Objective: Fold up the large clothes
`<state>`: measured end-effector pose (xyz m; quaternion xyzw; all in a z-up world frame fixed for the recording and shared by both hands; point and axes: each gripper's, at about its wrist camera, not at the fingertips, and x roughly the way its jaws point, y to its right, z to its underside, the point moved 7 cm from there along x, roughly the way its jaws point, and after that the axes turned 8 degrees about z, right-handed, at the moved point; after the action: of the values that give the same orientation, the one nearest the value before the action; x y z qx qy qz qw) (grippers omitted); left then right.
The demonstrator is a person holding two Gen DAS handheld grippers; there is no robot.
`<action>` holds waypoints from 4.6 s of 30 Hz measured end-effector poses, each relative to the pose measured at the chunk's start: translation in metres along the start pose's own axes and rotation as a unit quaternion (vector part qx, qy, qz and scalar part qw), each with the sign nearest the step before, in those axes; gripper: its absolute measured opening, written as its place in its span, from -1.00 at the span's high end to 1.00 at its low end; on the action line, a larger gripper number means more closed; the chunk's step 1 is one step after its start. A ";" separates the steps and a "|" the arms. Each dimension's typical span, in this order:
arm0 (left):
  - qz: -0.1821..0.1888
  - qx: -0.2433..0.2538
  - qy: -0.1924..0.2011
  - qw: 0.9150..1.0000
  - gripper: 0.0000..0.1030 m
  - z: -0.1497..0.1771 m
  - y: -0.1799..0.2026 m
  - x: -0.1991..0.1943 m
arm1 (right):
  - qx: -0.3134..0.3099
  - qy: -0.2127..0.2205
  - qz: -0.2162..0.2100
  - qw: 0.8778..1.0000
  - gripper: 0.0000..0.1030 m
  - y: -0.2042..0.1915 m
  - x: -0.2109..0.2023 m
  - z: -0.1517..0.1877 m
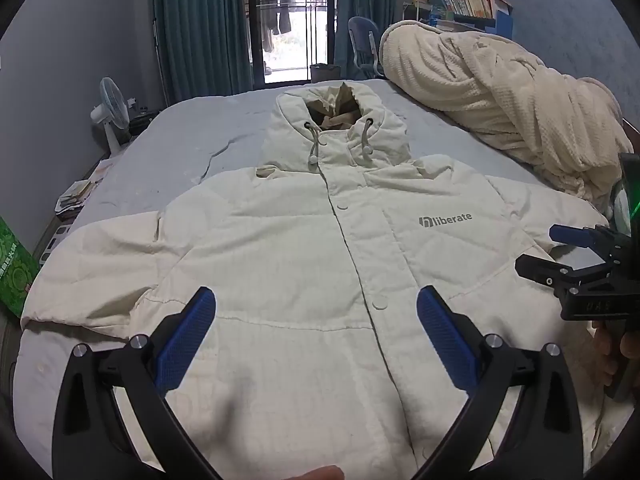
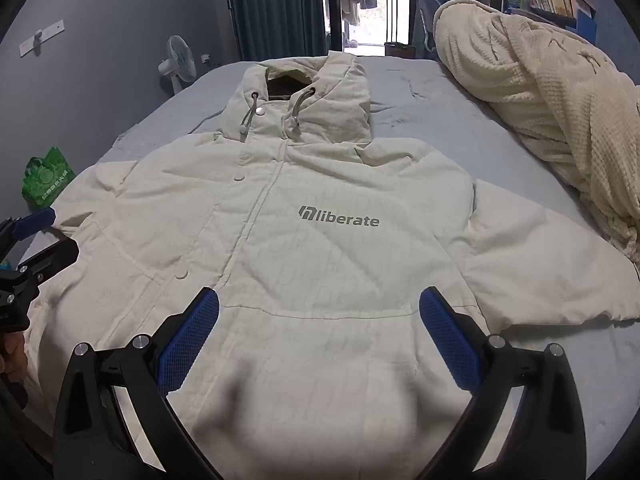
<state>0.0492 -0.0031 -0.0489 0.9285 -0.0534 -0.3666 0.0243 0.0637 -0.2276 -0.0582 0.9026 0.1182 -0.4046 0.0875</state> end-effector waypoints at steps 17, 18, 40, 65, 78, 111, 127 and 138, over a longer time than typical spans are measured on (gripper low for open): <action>-0.006 0.005 -0.004 1.000 -0.86 0.002 0.001 0.004 | 0.007 0.004 0.002 1.000 -0.87 0.007 -0.001 -0.003; -0.007 0.005 -0.004 1.000 -0.86 0.002 0.000 0.004 | 0.007 0.004 0.002 1.000 -0.87 0.007 -0.001 -0.003; -0.019 -0.001 -0.004 1.000 -0.86 0.003 -0.006 0.005 | 0.011 0.003 0.003 1.000 -0.87 0.010 -0.002 -0.004; -0.020 0.000 -0.011 1.000 -0.86 0.004 -0.008 0.006 | 0.013 0.003 0.008 1.000 -0.87 0.012 -0.001 -0.003; -0.022 0.002 -0.016 1.000 -0.86 0.005 -0.007 0.007 | 0.017 0.002 0.011 1.000 -0.87 0.014 0.001 -0.003; 0.017 0.019 -0.064 0.998 -0.80 0.020 -0.007 0.035 | 0.484 -0.032 0.024 0.874 -0.87 0.358 0.058 0.102; 0.015 0.007 -0.039 0.999 -0.80 0.011 -0.011 0.030 | 0.524 0.012 0.055 0.850 0.67 0.381 0.078 0.069; 0.004 -0.029 -0.031 0.999 -0.81 0.006 -0.025 0.025 | 0.442 0.104 -0.037 0.890 0.78 0.305 0.021 -0.031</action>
<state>0.0651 0.0187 -0.0722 0.9153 -0.0472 -0.3968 0.0505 0.1864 -0.5090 -0.0345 0.8799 -0.0308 -0.3221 -0.3479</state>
